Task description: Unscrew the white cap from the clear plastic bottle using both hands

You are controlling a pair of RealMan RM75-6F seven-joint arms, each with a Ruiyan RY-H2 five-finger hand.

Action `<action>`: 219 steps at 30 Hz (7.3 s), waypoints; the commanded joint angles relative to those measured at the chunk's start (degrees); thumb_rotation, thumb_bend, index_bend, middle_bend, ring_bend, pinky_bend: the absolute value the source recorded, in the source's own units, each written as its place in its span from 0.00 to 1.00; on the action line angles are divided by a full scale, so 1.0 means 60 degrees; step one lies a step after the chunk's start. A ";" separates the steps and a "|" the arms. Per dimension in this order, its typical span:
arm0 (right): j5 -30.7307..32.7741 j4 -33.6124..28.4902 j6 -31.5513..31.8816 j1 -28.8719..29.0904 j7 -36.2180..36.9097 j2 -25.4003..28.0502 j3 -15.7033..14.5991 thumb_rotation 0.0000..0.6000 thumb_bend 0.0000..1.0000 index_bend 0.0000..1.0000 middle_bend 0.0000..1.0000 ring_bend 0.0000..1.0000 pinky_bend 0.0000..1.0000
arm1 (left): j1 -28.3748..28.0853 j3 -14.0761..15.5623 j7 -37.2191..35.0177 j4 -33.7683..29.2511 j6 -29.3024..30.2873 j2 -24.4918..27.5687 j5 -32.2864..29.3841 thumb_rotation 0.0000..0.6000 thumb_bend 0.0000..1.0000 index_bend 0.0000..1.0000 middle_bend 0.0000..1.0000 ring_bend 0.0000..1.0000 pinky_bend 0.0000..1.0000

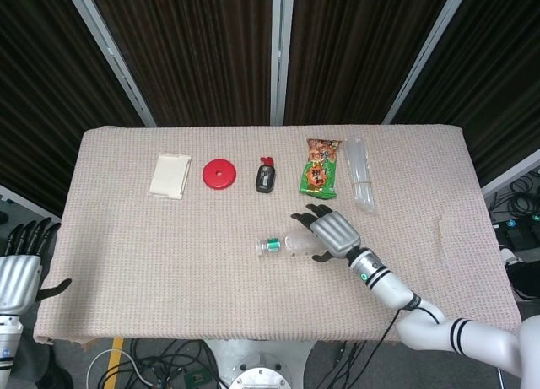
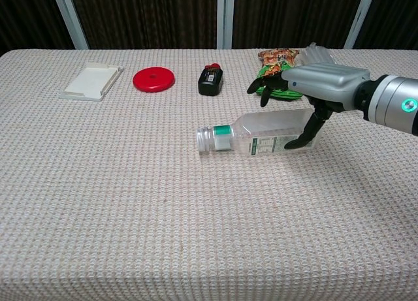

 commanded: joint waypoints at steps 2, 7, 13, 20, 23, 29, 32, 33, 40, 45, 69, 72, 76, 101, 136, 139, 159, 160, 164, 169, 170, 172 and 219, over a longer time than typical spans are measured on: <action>0.0006 0.0238 -0.0019 0.0154 0.0137 -0.0220 -0.0060 1.00 0.04 0.21 0.29 0.10 0.17 | 0.0002 0.0000 -0.0006 0.0003 0.0028 0.0021 0.0020 1.00 0.00 0.10 0.04 0.00 0.01; -0.0081 0.0492 0.0036 0.0278 0.0321 -0.0441 -0.0169 1.00 0.08 0.29 0.34 0.16 0.22 | -0.0006 0.0013 -0.0007 -0.0001 0.0019 0.0039 0.0041 1.00 0.00 0.10 0.04 0.00 0.01; -0.0366 0.0683 0.0535 0.0197 0.0899 -0.0610 -0.0292 1.00 0.17 0.48 0.47 0.31 0.40 | -0.0203 0.0024 0.0128 -0.0031 -0.0073 0.0100 0.0359 1.00 0.00 0.10 0.04 0.00 0.01; -0.1117 0.0575 0.1748 -0.0048 0.3169 -0.0517 -0.0287 1.00 0.22 0.58 0.53 0.37 0.49 | -0.0702 -0.0177 -0.0515 -0.0293 0.0074 0.0236 0.1247 1.00 0.00 0.10 0.04 0.00 0.01; -0.1516 0.0537 0.2231 -0.0053 0.4751 -0.0607 -0.0302 1.00 0.24 0.58 0.54 0.39 0.50 | -0.1034 -0.0252 -0.0952 -0.0451 -0.0046 0.0310 0.1633 1.00 0.00 0.10 0.04 0.00 0.01; -0.2216 0.0694 0.2706 0.0247 0.6743 -0.0778 -0.0402 1.00 0.28 0.58 0.54 0.41 0.53 | -0.1936 -0.0499 -0.1500 -0.0931 -0.0486 0.0386 0.2389 1.00 0.00 0.10 0.04 0.00 0.01; -0.2297 0.0785 0.2886 0.0349 0.7230 -0.0962 -0.0363 1.00 0.30 0.58 0.54 0.41 0.53 | -0.2296 -0.0616 -0.1627 -0.1118 -0.0683 0.0298 0.2560 1.00 0.00 0.10 0.04 0.00 0.01; -0.2346 0.0826 0.2957 0.0403 0.7484 -0.1029 -0.0356 1.00 0.30 0.58 0.54 0.41 0.53 | -0.2454 -0.0669 -0.1704 -0.1168 -0.0788 0.0219 0.2584 1.00 0.00 0.10 0.04 0.00 0.01; -0.2479 0.1055 0.3073 0.0738 0.8171 -0.1290 -0.0321 1.00 0.31 0.58 0.54 0.42 0.54 | -0.3146 -0.0806 -0.1741 -0.1326 -0.1352 -0.0135 0.2626 1.00 0.00 0.10 0.04 0.00 0.02; -0.2504 0.1088 0.2956 0.0999 0.8294 -0.1363 -0.0322 1.00 0.32 0.58 0.54 0.42 0.54 | -0.3483 -0.0889 -0.1884 -0.1464 -0.1497 -0.0441 0.2574 1.00 0.00 0.10 0.04 0.00 0.02; -0.2291 0.0999 0.2967 0.1302 0.8287 -0.1358 -0.0454 1.00 0.33 0.59 0.54 0.42 0.54 | -0.4155 -0.0899 -0.2245 -0.1575 -0.1435 -0.1004 0.2434 1.00 0.00 0.10 0.04 0.00 0.02; -0.2275 0.1005 0.2955 0.1325 0.8219 -0.1373 -0.0475 1.00 0.33 0.59 0.54 0.42 0.54 | -0.4203 -0.0872 -0.2355 -0.1594 -0.1405 -0.1010 0.2469 1.00 0.00 0.10 0.04 0.00 0.02; -0.2225 0.0983 0.2926 0.1354 0.8162 -0.1379 -0.0477 1.00 0.33 0.59 0.54 0.42 0.54 | -0.4268 -0.0808 -0.2584 -0.1658 -0.1421 -0.0979 0.2489 1.00 0.00 0.10 0.04 0.00 0.02; -0.2157 0.0706 0.2893 0.1447 0.7956 -0.1321 -0.0554 1.00 0.33 0.59 0.54 0.43 0.54 | -0.4326 -0.0631 -0.2697 -0.1729 -0.1194 -0.1003 0.2460 1.00 0.00 0.10 0.04 0.00 0.02; -0.2017 0.0514 0.2800 0.1457 0.7796 -0.1254 -0.0564 1.00 0.33 0.59 0.52 0.42 0.55 | -0.4326 -0.0495 -0.2696 -0.1930 -0.1082 -0.0807 0.2513 1.00 0.00 0.10 0.04 0.00 0.02; -0.2015 0.0495 0.2876 0.1419 0.7840 -0.1224 -0.0552 1.00 0.33 0.59 0.52 0.42 0.55 | -0.4292 -0.0446 -0.2673 -0.1877 -0.1077 -0.0820 0.2498 1.00 0.00 0.10 0.04 0.00 0.02; -0.2108 0.0440 0.2952 0.1420 0.7844 -0.1270 -0.0588 1.00 0.33 0.59 0.52 0.42 0.55 | -0.4337 -0.0486 -0.2587 -0.2073 -0.1085 -0.0798 0.2479 1.00 0.00 0.10 0.04 0.00 0.02; -0.2113 0.0435 0.2967 0.1414 0.7841 -0.1262 -0.0588 1.00 0.33 0.59 0.52 0.42 0.55 | -0.4322 -0.0464 -0.2583 -0.2055 -0.1076 -0.0801 0.2491 1.00 0.00 0.10 0.04 0.00 0.02; -0.2139 0.0394 0.3039 0.1379 0.7868 -0.1214 -0.0596 1.00 0.33 0.59 0.52 0.42 0.55 | -0.4243 -0.0379 -0.2590 -0.1931 -0.1057 -0.0821 0.2442 1.00 0.00 0.10 0.04 0.00 0.02; -0.2162 0.0378 0.2968 0.1413 0.7890 -0.1215 -0.0630 1.00 0.33 0.59 0.53 0.42 0.55 | -0.4230 -0.0409 -0.2617 -0.1902 -0.1048 -0.0862 0.2360 1.00 0.00 0.10 0.04 0.00 0.02; -0.2163 0.0383 0.2948 0.1421 0.7880 -0.1220 -0.0635 1.00 0.33 0.59 0.53 0.42 0.55 | -0.4232 -0.0421 -0.2610 -0.1913 -0.1031 -0.0870 0.2373 1.00 0.00 0.10 0.04 0.00 0.02; -0.2156 0.0394 0.2914 0.1432 0.7864 -0.1234 -0.0643 1.00 0.33 0.59 0.53 0.42 0.55 | -0.4239 -0.0440 -0.2586 -0.1946 -0.1001 -0.0882 0.2411 1.00 0.00 0.10 0.04 0.00 0.02; -0.2173 0.0440 0.3120 0.1313 0.7903 -0.1111 -0.0640 1.00 0.33 0.59 0.53 0.42 0.55 | -0.4144 -0.0184 -0.2612 -0.1886 -0.1050 -0.0772 0.2630 1.00 0.00 0.23 0.04 0.00 0.02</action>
